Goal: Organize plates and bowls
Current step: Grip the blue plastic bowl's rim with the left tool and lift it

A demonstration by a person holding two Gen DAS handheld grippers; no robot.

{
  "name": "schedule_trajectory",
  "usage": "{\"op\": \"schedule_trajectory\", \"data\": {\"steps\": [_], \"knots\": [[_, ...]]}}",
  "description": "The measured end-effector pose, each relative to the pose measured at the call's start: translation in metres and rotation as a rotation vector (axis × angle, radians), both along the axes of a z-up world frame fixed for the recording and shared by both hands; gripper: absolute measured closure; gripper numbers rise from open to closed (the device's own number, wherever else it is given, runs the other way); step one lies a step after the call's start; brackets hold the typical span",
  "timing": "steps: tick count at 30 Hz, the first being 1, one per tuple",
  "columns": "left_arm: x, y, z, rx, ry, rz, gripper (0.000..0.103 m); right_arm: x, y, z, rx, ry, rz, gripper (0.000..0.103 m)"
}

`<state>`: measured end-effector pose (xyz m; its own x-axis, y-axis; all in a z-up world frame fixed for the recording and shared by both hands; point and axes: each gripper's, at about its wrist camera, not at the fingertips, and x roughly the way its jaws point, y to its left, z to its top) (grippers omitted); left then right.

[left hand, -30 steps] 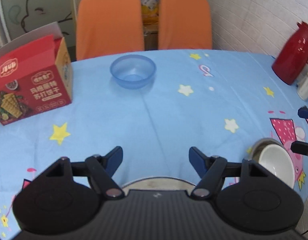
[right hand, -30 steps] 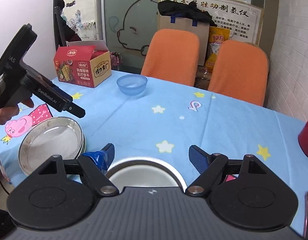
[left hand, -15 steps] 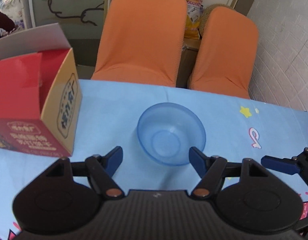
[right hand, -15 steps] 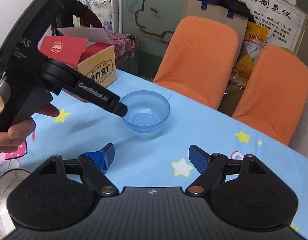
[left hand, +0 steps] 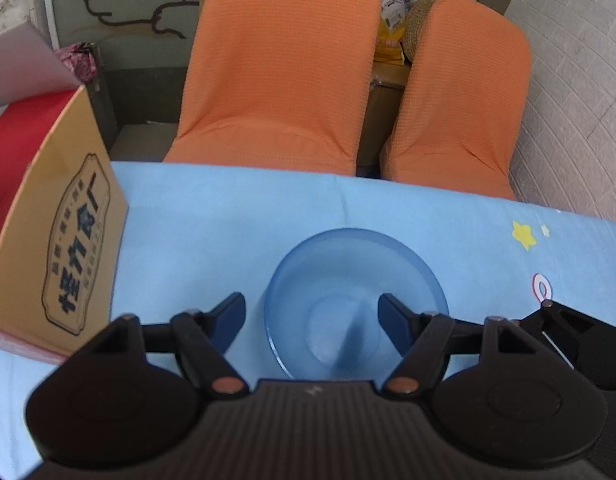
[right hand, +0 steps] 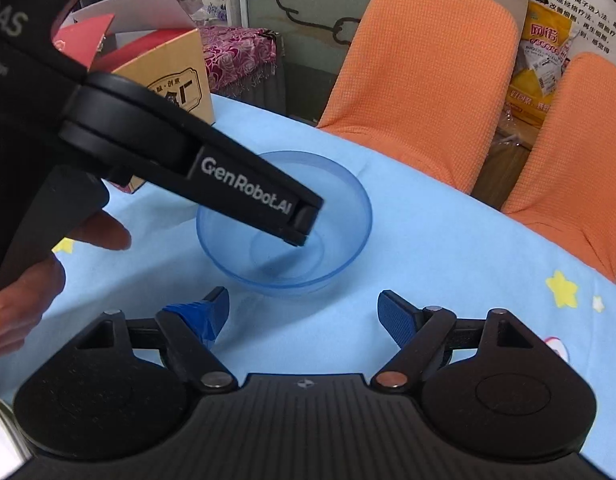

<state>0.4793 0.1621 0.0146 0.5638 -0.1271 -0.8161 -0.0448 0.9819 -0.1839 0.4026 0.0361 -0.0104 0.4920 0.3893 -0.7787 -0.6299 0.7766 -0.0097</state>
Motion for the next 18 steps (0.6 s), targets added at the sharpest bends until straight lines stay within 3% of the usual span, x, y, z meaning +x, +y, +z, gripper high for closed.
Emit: {"op": "schedule_trajectory", "data": {"steps": [7, 8, 10, 13, 18], "knots": [[0.015, 0.008, -0.013, -0.029, 0.024, -0.024, 0.030, 0.007, 0.009, -0.008, 0.023, -0.016, -0.003, 0.035], [0.015, 0.008, -0.013, -0.021, 0.016, -0.042, 0.033, 0.007, 0.011, -0.009, 0.026, -0.026, 0.000, 0.035], [0.013, 0.007, -0.012, -0.021, 0.019, -0.084, 0.049, 0.005, 0.014, -0.011, 0.043, -0.048, 0.025, 0.035], [0.011, 0.008, -0.012, -0.024, 0.020, -0.108, 0.060, 0.003, 0.014, -0.011, 0.077, -0.068, 0.026, 0.036], [0.000, 0.011, -0.008, -0.028, 0.013, -0.102, 0.061, -0.006, 0.010, -0.001, 0.113, -0.086, 0.030, 0.036]]}}
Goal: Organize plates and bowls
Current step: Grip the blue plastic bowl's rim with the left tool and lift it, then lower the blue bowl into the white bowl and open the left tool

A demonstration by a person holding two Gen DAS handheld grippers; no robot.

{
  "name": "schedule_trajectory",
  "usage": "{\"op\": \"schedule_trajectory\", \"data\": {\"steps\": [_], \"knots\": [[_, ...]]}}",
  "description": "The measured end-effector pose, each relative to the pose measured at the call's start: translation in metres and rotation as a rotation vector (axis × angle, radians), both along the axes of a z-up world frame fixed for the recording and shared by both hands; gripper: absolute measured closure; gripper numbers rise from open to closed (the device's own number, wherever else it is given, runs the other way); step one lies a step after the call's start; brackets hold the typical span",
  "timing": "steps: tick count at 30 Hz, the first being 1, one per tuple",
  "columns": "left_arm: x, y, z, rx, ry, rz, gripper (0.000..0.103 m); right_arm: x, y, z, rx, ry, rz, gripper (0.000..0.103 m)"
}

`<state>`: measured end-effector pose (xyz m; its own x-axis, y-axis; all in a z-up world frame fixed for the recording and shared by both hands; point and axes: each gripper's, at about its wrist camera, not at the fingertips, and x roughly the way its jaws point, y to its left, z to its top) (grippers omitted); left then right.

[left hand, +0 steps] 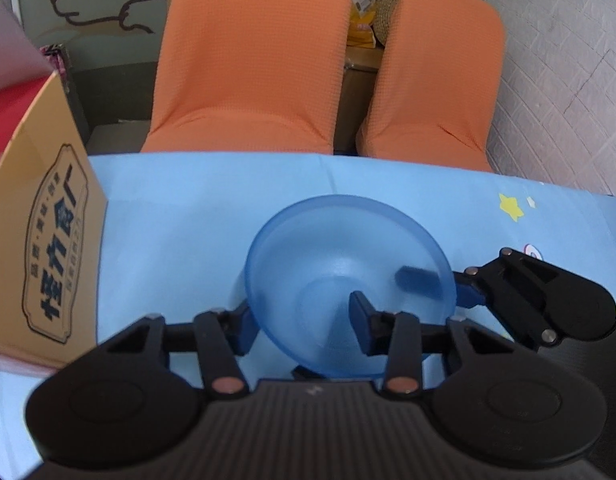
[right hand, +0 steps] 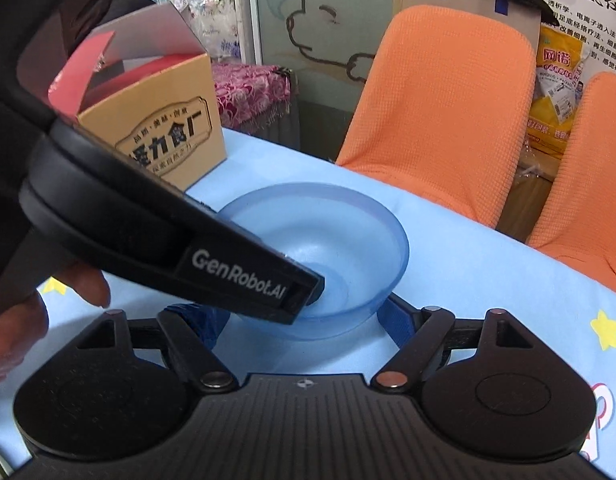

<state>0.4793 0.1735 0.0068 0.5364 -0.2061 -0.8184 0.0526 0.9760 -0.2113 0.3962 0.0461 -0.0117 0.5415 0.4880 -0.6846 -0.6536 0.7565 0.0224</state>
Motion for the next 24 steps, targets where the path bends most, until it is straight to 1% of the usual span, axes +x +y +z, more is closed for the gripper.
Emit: {"op": "schedule_trajectory", "data": {"steps": [3, 8, 13, 17, 19, 21, 24], "knots": [[-0.010, -0.004, 0.007, 0.004, -0.020, -0.011, 0.061, -0.010, 0.000, 0.006, -0.015, -0.032, 0.005, 0.036], [-0.029, -0.012, 0.020, 0.009, -0.046, -0.018, 0.061, -0.018, -0.008, 0.016, -0.021, -0.052, 0.005, 0.036], [-0.066, -0.030, 0.051, -0.003, -0.101, -0.049, 0.061, -0.043, -0.024, 0.043, -0.042, -0.099, -0.003, 0.036], [-0.102, -0.056, 0.077, -0.022, -0.124, -0.099, 0.061, -0.082, -0.047, 0.069, -0.050, -0.128, -0.024, 0.036], [-0.123, -0.074, 0.086, -0.018, -0.134, -0.129, 0.061, -0.105, -0.062, 0.079, -0.059, -0.140, -0.045, 0.036], [-0.146, -0.100, 0.092, -0.003, -0.147, -0.168, 0.061, -0.129, -0.078, 0.085, -0.055, -0.139, -0.071, 0.036], [-0.180, -0.131, 0.094, 0.002, -0.151, -0.227, 0.061, -0.165, -0.105, 0.090, -0.039, -0.118, -0.117, 0.034]]}}
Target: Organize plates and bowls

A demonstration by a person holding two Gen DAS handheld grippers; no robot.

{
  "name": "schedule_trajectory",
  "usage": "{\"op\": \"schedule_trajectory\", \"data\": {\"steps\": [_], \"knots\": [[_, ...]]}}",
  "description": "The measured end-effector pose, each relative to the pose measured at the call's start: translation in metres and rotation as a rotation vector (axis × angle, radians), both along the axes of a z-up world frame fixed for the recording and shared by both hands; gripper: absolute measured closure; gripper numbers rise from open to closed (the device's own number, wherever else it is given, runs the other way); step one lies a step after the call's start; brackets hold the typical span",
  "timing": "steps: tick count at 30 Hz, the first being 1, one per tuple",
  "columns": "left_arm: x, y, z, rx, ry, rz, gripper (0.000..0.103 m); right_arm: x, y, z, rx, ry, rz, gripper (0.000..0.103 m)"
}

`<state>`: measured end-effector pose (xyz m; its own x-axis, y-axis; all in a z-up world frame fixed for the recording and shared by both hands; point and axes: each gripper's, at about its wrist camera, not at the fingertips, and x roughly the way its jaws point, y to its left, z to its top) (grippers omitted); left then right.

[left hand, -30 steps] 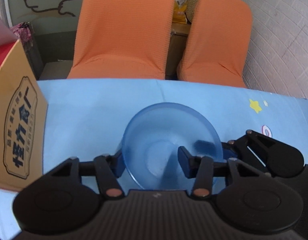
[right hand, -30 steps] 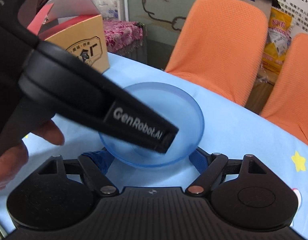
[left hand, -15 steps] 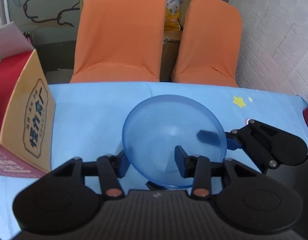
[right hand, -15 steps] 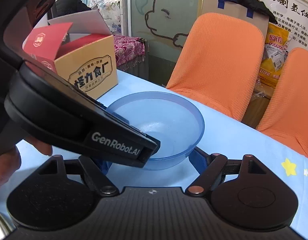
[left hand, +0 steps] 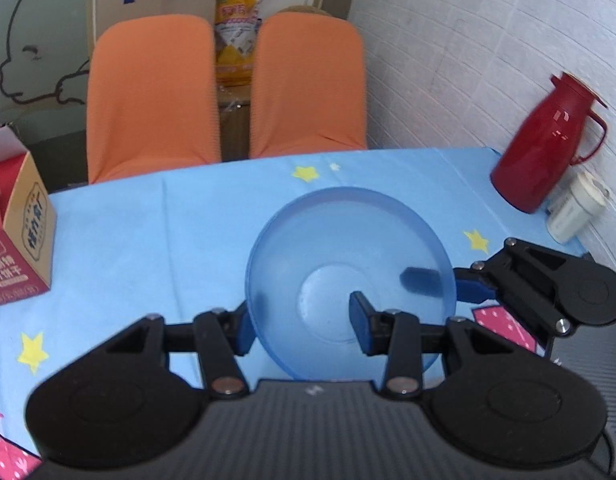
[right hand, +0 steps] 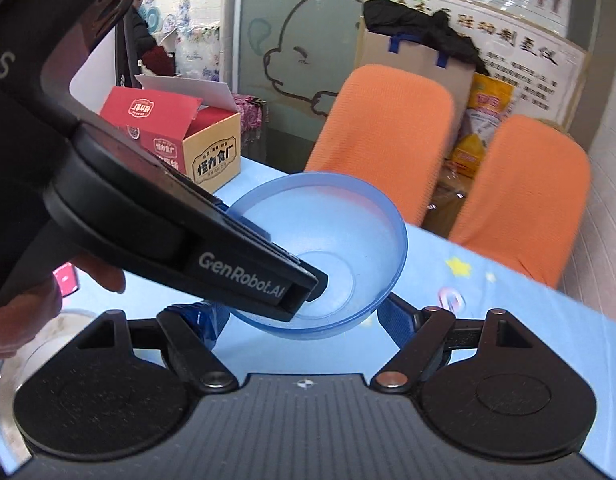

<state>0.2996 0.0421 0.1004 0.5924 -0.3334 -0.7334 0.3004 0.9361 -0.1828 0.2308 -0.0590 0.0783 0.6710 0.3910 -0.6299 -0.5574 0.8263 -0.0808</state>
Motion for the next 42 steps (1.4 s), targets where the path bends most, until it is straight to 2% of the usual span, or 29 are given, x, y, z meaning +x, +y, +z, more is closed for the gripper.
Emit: {"op": "schedule_trajectory", "data": {"steps": [6, 10, 14, 17, 18, 19, 23, 29, 33, 37, 39, 42], "knots": [[-0.058, -0.055, -0.022, -0.009, 0.066, -0.093, 0.061, -0.059, -0.041, -0.013, -0.005, 0.061, -0.076, 0.034], [-0.079, -0.073, -0.041, 0.003, 0.124, -0.111, 0.060, -0.086, -0.056, -0.029, -0.017, 0.117, -0.087, 0.034], [-0.093, -0.082, -0.055, 0.048, 0.147, -0.131, 0.059, -0.103, -0.060, -0.044, -0.017, 0.140, -0.067, 0.034], [-0.092, -0.090, -0.064, 0.078, 0.174, -0.161, 0.053, -0.102, -0.064, -0.055, 0.004, 0.162, -0.065, 0.034], [-0.092, -0.091, -0.066, 0.082, 0.181, -0.178, 0.043, -0.100, -0.065, -0.057, 0.008, 0.165, -0.070, 0.035], [-0.091, -0.093, -0.068, 0.092, 0.186, -0.181, 0.037, -0.100, -0.073, -0.059, 0.017, 0.168, -0.077, 0.036], [-0.090, -0.090, -0.060, 0.136, 0.159, -0.187, 0.033, -0.108, -0.092, -0.062, 0.041, 0.182, -0.120, 0.036], [-0.104, -0.062, -0.044, 0.068, 0.136, -0.190, 0.033, -0.145, -0.135, -0.063, 0.157, 0.167, -0.186, 0.036], [-0.117, -0.048, -0.036, 0.012, 0.084, -0.141, 0.033, -0.153, -0.147, -0.061, 0.243, 0.136, -0.225, 0.036], [-0.134, -0.038, -0.033, -0.057, -0.007, -0.027, 0.032, -0.154, -0.147, -0.061, 0.304, 0.078, -0.261, 0.035], [-0.141, -0.037, -0.034, -0.058, -0.060, 0.045, 0.031, -0.154, -0.143, -0.060, 0.323, 0.022, -0.290, 0.035], [-0.151, -0.040, -0.037, -0.019, -0.136, 0.162, 0.029, -0.154, -0.134, -0.060, 0.354, -0.050, -0.354, 0.035]]}}
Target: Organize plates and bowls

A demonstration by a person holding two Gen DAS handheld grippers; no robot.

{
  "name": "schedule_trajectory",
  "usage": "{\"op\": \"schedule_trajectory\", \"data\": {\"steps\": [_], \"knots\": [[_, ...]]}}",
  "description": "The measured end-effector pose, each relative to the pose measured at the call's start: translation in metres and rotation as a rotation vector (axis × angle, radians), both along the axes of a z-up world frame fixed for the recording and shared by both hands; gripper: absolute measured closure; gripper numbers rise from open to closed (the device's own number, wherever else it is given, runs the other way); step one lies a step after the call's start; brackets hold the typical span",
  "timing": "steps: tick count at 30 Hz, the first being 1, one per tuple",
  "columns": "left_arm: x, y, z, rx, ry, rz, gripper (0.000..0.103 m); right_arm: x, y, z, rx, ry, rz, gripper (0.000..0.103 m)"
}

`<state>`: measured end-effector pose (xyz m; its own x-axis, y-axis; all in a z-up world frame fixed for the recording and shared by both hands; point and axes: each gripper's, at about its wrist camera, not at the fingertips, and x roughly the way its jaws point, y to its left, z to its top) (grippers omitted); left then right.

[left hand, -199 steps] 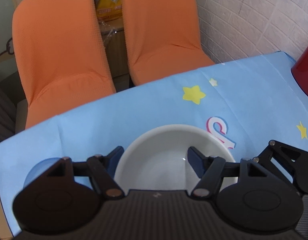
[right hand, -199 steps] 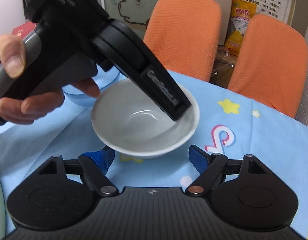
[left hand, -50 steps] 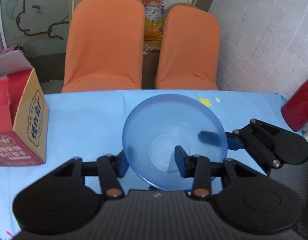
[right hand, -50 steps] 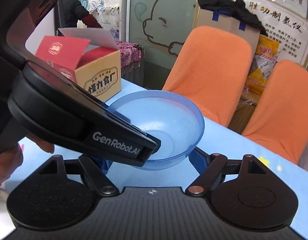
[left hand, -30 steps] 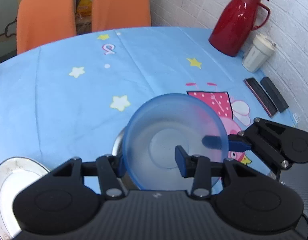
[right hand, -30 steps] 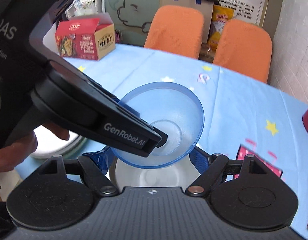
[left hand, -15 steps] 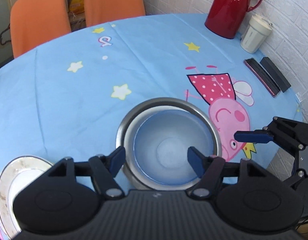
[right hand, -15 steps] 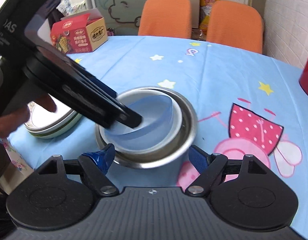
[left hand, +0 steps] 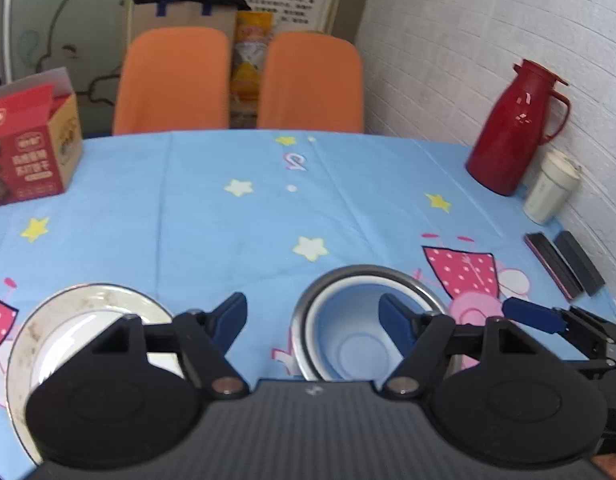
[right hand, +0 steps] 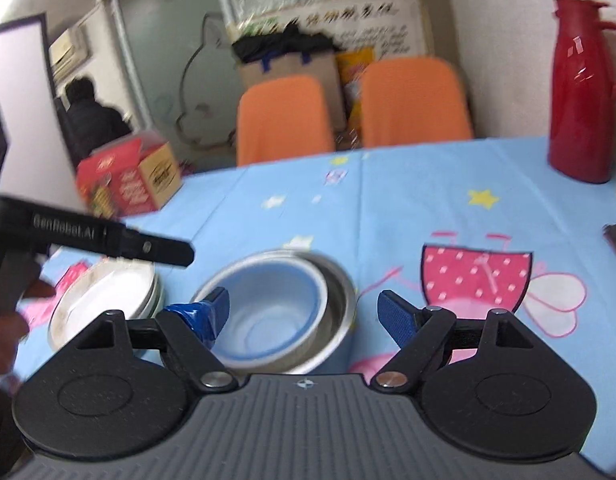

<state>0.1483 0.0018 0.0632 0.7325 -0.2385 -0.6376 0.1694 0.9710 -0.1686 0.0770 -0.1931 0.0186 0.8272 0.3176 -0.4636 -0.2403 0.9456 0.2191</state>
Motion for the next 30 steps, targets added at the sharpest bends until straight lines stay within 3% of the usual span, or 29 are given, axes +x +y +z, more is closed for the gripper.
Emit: {"op": "schedule_trajectory", "data": {"steps": [3, 5, 9, 12, 14, 17, 25, 30], "knots": [[-0.007, -0.002, -0.002, 0.053, -0.068, 0.104, 0.025, 0.004, 0.007, -0.002, 0.035, -0.033, -0.054, 0.035], [-0.010, -0.004, -0.002, 0.082, -0.102, 0.128, 0.016, 0.009, 0.010, -0.004, 0.030, -0.038, -0.086, 0.035], [-0.013, -0.004, -0.002, 0.070, -0.153, 0.169, 0.015, 0.019, 0.007, -0.004, 0.096, -0.058, -0.138, 0.035], [-0.006, -0.002, -0.004, 0.048, -0.126, 0.183, 0.015, 0.026, 0.000, -0.004, 0.207, -0.098, -0.220, 0.035], [-0.004, -0.002, -0.006, 0.041, -0.114, 0.182, 0.015, 0.034, 0.000, -0.004, 0.247, -0.076, -0.261, 0.035], [-0.002, 0.000, -0.009, 0.052, -0.110, 0.216, 0.014, 0.038, 0.004, -0.006, 0.265, -0.042, -0.284, 0.034], [0.009, 0.001, -0.019, 0.154, -0.070, 0.346, 0.014, 0.042, 0.008, -0.011, 0.256, -0.106, -0.255, 0.034], [0.014, 0.015, -0.020, 0.158, -0.044, 0.451, 0.014, 0.061, 0.005, -0.010, 0.254, -0.118, -0.220, 0.034]]}}
